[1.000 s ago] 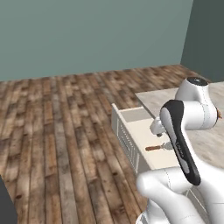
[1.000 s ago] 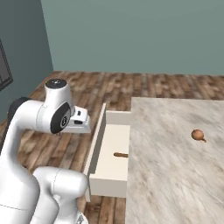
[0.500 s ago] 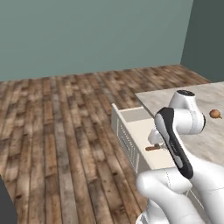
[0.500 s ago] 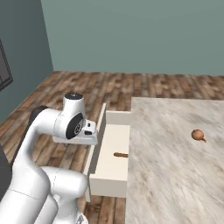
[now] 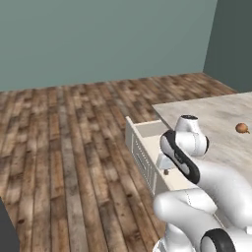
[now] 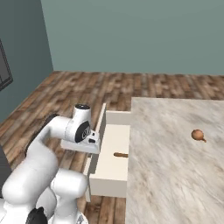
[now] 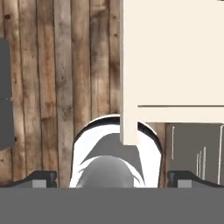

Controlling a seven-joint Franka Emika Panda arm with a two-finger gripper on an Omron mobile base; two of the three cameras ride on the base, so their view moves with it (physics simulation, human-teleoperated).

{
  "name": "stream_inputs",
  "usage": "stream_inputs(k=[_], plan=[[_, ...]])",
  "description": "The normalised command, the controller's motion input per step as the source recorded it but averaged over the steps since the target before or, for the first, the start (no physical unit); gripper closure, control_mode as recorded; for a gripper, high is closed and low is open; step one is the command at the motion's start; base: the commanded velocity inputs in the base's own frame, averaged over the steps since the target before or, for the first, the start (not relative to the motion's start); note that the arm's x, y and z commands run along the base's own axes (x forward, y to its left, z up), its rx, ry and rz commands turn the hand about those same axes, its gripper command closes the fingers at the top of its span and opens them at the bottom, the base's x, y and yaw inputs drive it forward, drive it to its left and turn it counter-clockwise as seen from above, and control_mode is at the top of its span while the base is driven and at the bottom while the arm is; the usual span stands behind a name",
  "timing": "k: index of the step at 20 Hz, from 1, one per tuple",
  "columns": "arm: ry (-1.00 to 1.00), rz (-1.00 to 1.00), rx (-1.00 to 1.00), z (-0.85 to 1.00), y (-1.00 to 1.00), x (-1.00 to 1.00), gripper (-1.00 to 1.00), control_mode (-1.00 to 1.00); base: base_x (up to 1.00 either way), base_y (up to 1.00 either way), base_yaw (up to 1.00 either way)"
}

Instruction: Pick the pizza cutter from the drawer and place it on the counter.

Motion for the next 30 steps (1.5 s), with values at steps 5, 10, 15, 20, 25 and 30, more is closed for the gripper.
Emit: stream_inputs(k=[5,10,15,20,25,30], plan=[[0.13,-0.01,0.00,-0.54,0.00,0.72,-1.00,-1.00,0.00,0.00,0.00],[0.10,0.00,0.00,-0.39,0.00,0.77,-1.00,-1.00,0.00,0.00,0.00],[0.12,0.00,0.00,-0.40,-0.11,0.76,-1.00,-1.00,0.00,0.00,0.00],[0.14,0.00,0.00,-0.56,-0.20,0.66,-1.00,-1.00,0.00,0.00,0.00],[0.09,0.00,0.00,-0.78,0.00,0.13,-1.00,-1.00,0.00,0.00,0.00],[-0.03,0.02,0.00,-0.62,0.66,-0.69,-1.00,-1.00,0.00,0.00,0.00]])
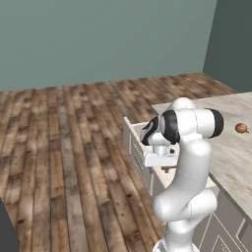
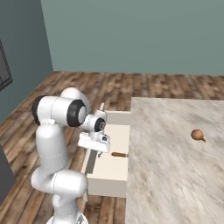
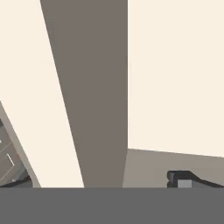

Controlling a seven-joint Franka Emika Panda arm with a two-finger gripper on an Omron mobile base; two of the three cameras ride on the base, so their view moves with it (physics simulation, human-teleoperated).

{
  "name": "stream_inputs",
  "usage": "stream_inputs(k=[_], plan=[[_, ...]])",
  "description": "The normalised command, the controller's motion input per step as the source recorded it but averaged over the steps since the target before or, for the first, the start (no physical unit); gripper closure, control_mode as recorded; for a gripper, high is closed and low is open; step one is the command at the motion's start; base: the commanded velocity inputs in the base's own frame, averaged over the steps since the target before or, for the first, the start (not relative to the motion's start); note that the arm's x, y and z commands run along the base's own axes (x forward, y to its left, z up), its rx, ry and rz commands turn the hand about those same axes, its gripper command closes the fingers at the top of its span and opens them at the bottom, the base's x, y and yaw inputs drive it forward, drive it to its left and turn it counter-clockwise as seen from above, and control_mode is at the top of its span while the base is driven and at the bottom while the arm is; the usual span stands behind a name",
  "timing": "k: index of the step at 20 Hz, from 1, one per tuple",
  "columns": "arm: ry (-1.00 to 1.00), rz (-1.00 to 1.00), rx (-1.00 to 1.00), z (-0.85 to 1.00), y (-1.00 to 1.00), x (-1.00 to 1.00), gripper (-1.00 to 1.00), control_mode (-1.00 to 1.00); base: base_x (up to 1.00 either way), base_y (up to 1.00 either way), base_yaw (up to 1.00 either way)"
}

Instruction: Pick the pizza cutter from the drawer and place it on the counter.

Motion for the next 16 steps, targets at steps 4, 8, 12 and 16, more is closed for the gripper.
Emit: stream_inputs(k=[4,8,12,16], plan=[[-0.19,0.03,0.00,-0.42,1.00,-1.00,-1.00,-1.00,0.00,0.00,0.00],[-0.29,0.00,-0.02,-0.54,1.00,-0.97,-1.00,-1.00,0.00,0.00,0.00],[-0.34,0.00,-0.01,-0.19,1.00,-0.71,-1.00,-1.00,0.00,0.00,0.00],[-0.20,0.00,0.00,0.48,1.00,-0.22,-1.00,-1.00,0.00,0.00,0.00]])
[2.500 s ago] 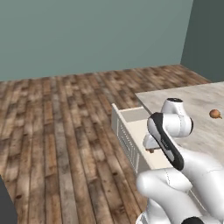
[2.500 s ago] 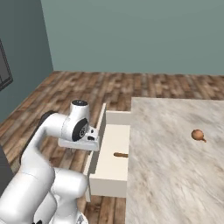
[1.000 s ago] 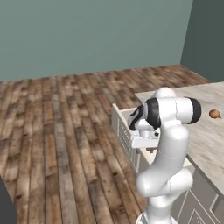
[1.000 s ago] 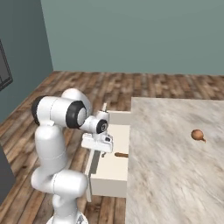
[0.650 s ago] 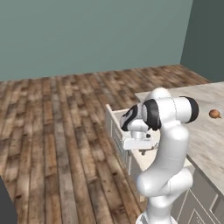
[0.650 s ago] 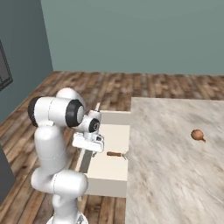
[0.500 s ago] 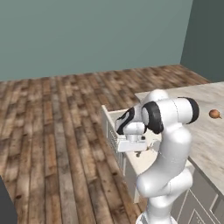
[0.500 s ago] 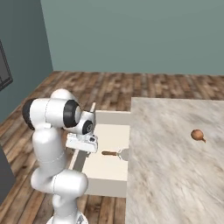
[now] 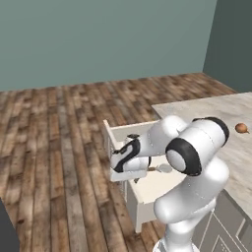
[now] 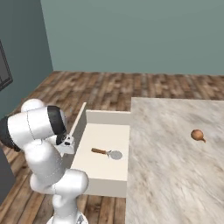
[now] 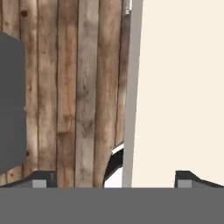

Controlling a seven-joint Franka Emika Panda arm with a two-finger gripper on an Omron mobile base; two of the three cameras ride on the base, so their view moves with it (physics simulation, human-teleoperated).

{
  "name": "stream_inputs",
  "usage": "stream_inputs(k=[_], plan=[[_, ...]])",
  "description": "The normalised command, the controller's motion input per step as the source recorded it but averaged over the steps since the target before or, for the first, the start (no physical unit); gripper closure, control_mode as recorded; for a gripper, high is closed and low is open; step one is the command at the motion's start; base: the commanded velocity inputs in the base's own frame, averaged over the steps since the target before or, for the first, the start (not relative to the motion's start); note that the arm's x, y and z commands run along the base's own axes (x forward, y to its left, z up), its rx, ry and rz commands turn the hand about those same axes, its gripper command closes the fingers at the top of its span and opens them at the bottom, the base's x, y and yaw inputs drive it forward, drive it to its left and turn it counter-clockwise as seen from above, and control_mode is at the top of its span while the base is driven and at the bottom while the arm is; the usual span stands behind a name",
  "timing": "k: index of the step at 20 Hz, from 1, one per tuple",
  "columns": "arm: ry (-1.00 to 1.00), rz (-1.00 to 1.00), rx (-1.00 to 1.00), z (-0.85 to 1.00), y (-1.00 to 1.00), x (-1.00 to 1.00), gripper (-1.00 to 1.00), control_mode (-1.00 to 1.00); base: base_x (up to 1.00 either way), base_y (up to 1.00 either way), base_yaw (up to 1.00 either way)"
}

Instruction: Pick the pizza cutter from the drawer and place it on the counter.

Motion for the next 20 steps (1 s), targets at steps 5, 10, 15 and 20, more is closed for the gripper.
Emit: stream_inputs(k=[5,10,15,20], plan=[[-0.06,0.05,0.01,1.00,1.00,-0.01,-1.00,-1.00,0.00,0.00,0.00],[0.00,0.15,0.09,1.00,1.00,0.00,-1.00,-1.00,0.00,0.00,0.00],[0.00,0.05,0.12,1.00,0.61,0.13,-1.00,-1.00,0.00,0.00,0.00],[0.02,-0.12,0.20,0.82,-0.78,0.39,-1.00,-1.00,0.00,0.00,0.00]])
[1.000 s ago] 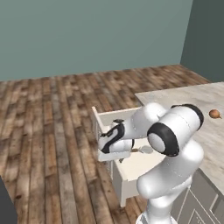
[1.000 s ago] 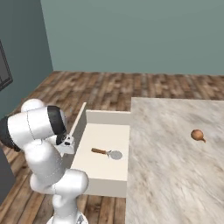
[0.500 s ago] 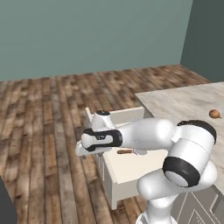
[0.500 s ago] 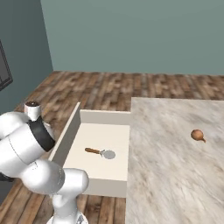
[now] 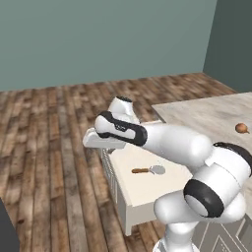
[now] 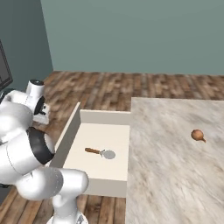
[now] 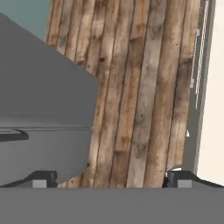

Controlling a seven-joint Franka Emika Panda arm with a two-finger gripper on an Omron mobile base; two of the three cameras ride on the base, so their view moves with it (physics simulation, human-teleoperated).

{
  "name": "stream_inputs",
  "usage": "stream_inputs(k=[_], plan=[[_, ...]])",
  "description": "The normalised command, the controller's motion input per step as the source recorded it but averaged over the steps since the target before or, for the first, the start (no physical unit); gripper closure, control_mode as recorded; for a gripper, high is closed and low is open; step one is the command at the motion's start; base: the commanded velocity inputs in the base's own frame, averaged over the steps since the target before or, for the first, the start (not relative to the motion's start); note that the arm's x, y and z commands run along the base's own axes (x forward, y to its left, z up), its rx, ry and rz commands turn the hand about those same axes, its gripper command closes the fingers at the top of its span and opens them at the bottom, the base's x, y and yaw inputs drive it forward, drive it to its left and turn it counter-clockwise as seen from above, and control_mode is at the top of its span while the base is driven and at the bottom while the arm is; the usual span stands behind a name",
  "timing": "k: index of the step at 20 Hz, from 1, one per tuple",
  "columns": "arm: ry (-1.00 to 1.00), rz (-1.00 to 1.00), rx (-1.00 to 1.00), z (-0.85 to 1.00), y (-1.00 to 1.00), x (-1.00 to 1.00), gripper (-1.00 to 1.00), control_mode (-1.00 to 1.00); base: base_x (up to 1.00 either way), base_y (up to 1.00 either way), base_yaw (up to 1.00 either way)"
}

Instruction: Pick the pizza cutter from the drawer and place it on the counter.

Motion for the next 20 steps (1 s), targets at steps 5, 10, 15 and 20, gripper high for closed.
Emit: stream_inputs(k=[5,10,15,20], plan=[[0.02,-0.46,0.23,0.02,-1.00,0.26,-1.00,-1.00,0.00,0.00,0.00],[0.29,-0.71,0.00,-0.41,-0.91,0.17,-1.00,-1.00,0.00,0.00,0.00],[0.42,-0.69,-0.04,-0.43,-0.54,0.42,-1.00,-1.00,0.00,0.00,0.00],[0.39,-0.61,-0.10,-0.44,-0.34,0.59,-1.00,-1.00,0.00,0.00,0.00]])
